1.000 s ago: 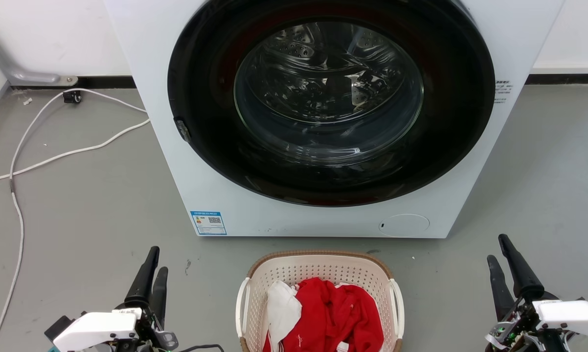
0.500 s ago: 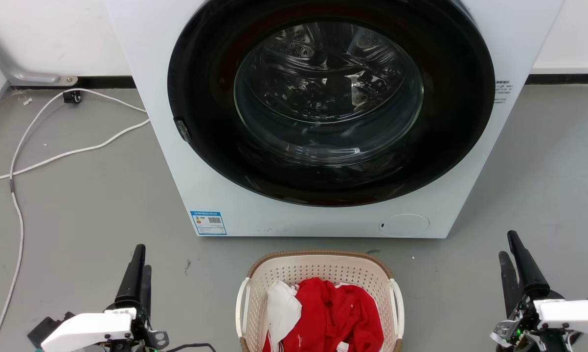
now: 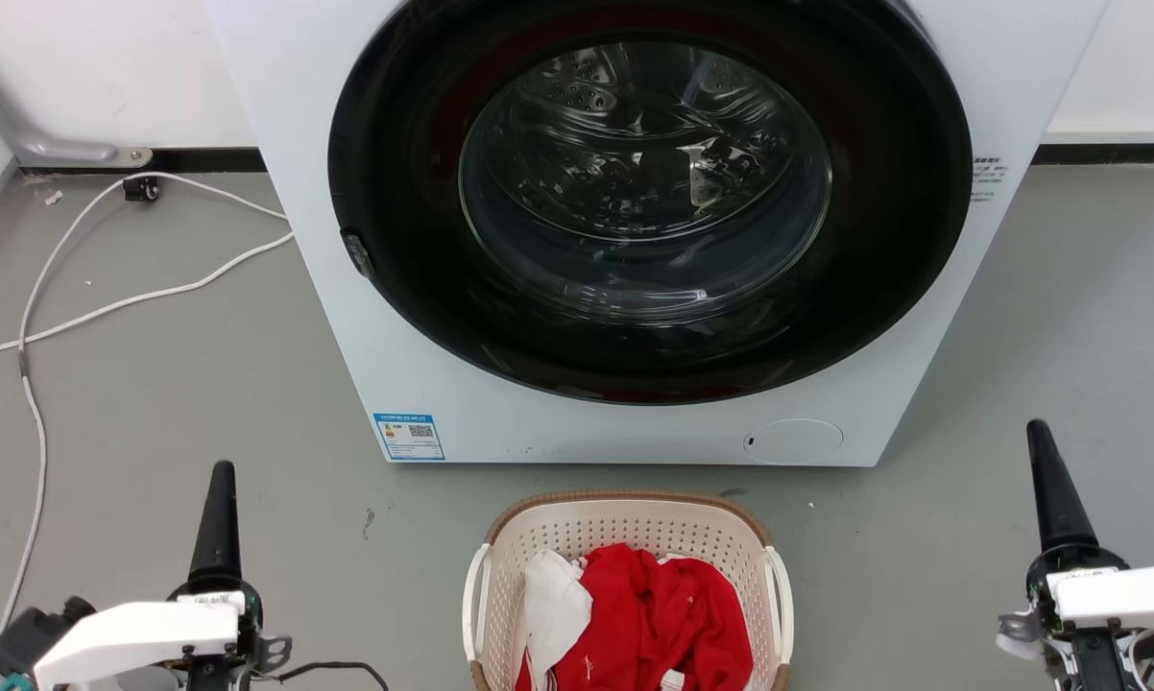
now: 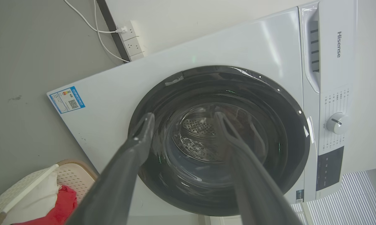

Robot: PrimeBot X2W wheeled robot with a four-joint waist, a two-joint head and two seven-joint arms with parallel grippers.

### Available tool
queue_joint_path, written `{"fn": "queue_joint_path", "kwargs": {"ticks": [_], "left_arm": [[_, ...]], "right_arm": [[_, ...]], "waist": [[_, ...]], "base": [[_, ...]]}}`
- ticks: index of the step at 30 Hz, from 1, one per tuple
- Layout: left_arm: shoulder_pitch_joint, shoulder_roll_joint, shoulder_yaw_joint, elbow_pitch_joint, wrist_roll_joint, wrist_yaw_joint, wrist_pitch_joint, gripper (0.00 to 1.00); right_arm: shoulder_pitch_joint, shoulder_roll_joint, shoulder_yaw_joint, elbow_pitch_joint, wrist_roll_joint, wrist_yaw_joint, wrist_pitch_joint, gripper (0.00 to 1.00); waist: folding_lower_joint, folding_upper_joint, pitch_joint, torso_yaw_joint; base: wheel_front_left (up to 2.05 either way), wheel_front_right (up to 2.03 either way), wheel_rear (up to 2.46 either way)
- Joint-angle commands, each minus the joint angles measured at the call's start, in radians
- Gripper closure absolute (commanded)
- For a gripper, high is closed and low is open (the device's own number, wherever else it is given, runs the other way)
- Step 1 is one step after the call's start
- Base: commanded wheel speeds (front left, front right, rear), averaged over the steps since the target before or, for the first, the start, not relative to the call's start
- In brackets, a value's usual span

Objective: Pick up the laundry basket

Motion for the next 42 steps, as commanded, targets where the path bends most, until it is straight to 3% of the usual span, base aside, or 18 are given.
{"fn": "queue_joint_path", "kwargs": {"ticks": [1,14,26,31,42], "left_arm": [[-0.007,0.004,0.008,-0.034,0.042,0.003,-0.008,0.00],[0.021,0.004,-0.072,-0.217,0.413,0.057,-0.053,0.00],[0.031,0.023,-0.201,-0.301,0.722,0.077,-0.090,0.00],[0.029,0.064,-0.272,-0.322,0.810,0.130,-0.104,0.00],[0.003,0.178,-0.452,-0.330,0.951,0.294,-0.133,0.00]], "right_arm": [[-0.020,-0.003,-0.003,-0.036,-0.050,0.002,-0.012,0.00],[-0.015,-0.002,0.046,-0.169,-0.472,0.002,-0.056,0.00],[0.010,-0.002,0.072,-0.215,-0.707,0.002,-0.093,0.00],[0.017,-0.001,0.081,-0.224,-0.789,0.002,-0.108,0.00],[0.032,-0.001,0.079,-0.228,-0.950,0.002,-0.136,0.00]], "waist": [[0.0000,0.0000,0.001,0.000],[0.0000,0.0000,0.006,0.000],[0.0000,0.0000,0.010,-0.001],[0.0000,0.0000,0.013,-0.002],[0.0000,0.0000,0.015,-0.003]], "base": [[0.00,0.00,0.00],[0.00,0.00,0.00],[0.00,0.00,0.00],[0.00,0.00,0.00],[0.00,0.00,0.00]]}}
